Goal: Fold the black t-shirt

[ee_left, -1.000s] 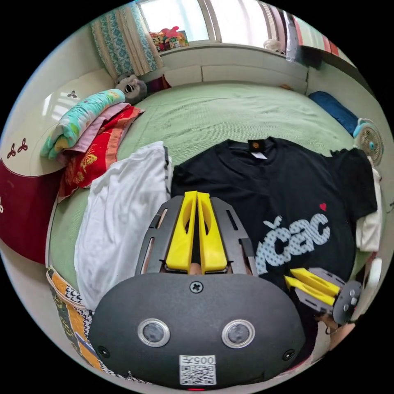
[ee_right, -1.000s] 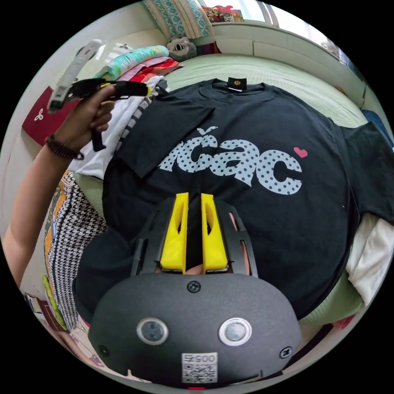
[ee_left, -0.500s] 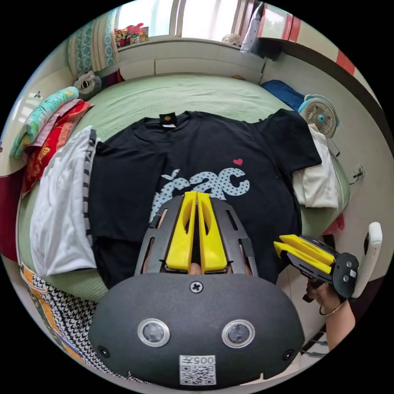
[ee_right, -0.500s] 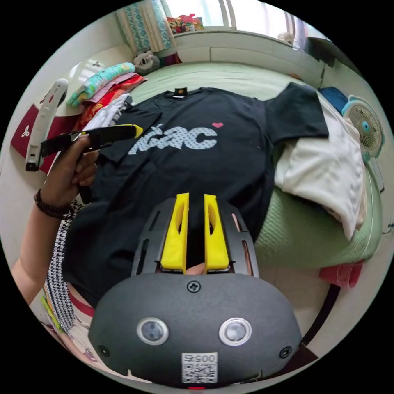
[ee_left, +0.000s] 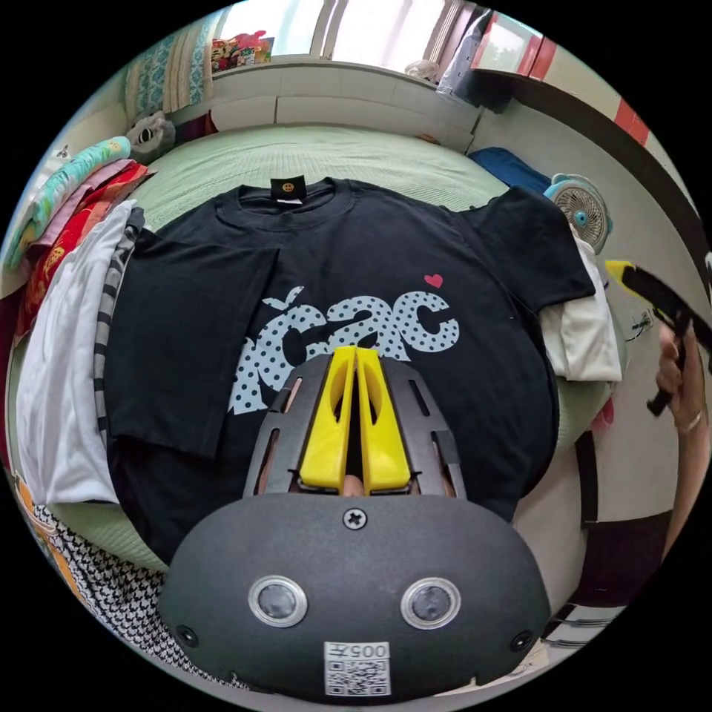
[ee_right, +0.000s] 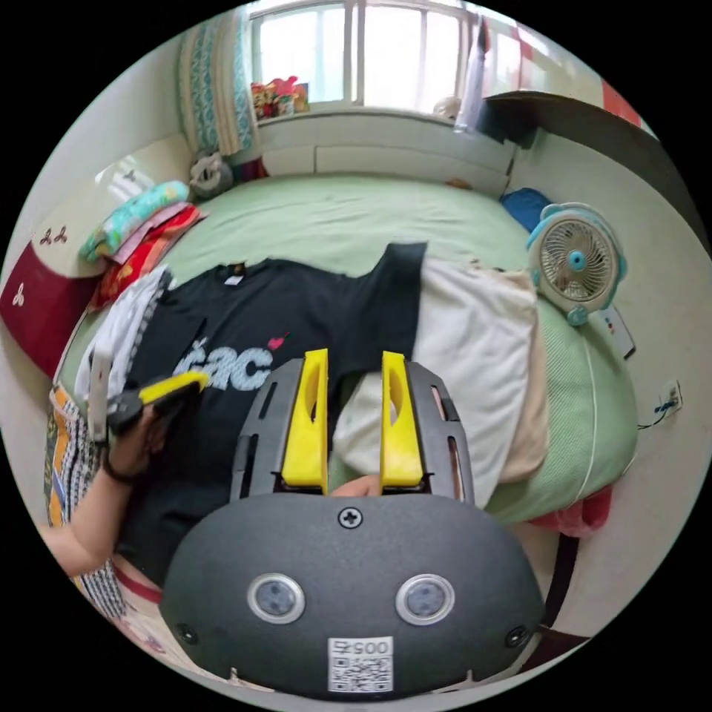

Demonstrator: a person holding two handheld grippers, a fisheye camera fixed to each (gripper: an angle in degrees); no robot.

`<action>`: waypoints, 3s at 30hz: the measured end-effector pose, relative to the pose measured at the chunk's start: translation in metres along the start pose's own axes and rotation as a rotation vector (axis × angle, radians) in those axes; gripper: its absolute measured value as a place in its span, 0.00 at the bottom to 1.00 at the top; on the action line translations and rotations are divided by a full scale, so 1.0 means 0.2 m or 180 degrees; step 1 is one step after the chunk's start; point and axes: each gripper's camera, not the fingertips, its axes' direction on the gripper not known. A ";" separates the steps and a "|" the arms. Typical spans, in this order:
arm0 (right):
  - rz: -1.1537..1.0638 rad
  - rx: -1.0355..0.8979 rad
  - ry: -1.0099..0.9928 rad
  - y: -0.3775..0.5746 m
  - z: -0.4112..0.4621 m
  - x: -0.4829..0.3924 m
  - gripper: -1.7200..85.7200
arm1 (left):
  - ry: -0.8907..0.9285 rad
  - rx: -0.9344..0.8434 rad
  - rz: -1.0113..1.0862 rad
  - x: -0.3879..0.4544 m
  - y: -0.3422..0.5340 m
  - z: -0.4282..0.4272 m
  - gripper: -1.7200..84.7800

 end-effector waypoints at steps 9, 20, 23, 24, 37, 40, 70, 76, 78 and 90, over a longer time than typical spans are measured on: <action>0.0468 -0.0275 0.0153 -0.40 0.27 0.22 0.13 | -0.0086 0.0072 0.0066 -0.02 0.03 -0.07 0.01; 0.0216 -0.0008 0.0157 -0.52 0.15 -0.09 0.00 | 0.0087 0.0032 0.0058 -0.06 0.10 -0.13 0.01; -0.0108 -0.0024 0.0016 -0.58 0.17 -0.35 0.01 | -0.0041 0.0042 0.0072 -0.06 0.12 -0.16 0.01; -0.0163 -0.0046 -0.0043 -0.59 0.18 -0.40 0.01 | -0.0162 0.0061 0.0124 -0.05 0.14 -0.17 0.01; -0.0371 -0.1019 0.0016 -0.37 0.60 -0.60 0.10 | 0.0010 -0.0015 0.0049 -0.19 0.18 -0.27 0.01; -0.0299 -0.1154 0.0117 -0.28 0.68 -0.55 0.10 | 0.0088 -0.0045 0.0040 -0.21 0.18 -0.29 0.01; 0.0190 -0.0672 -0.0476 0.62 0.27 -0.18 0.12 | -0.0109 0.0187 -0.0597 -0.94 0.81 -1.09 0.14; 0.0308 -0.0669 -0.0391 0.72 0.28 -0.19 0.13 | -0.0268 -0.0102 -0.0713 -1.05 0.89 -1.06 0.16; 0.0267 -0.0676 -0.0417 0.73 0.27 -0.20 0.13 | -0.0242 -0.0154 -0.0791 -1.07 0.90 -1.02 0.16; 0.0277 -0.0888 -0.0277 0.81 0.29 -0.15 0.13 | -0.0396 -0.0455 -0.0802 -1.06 0.91 -0.91 0.16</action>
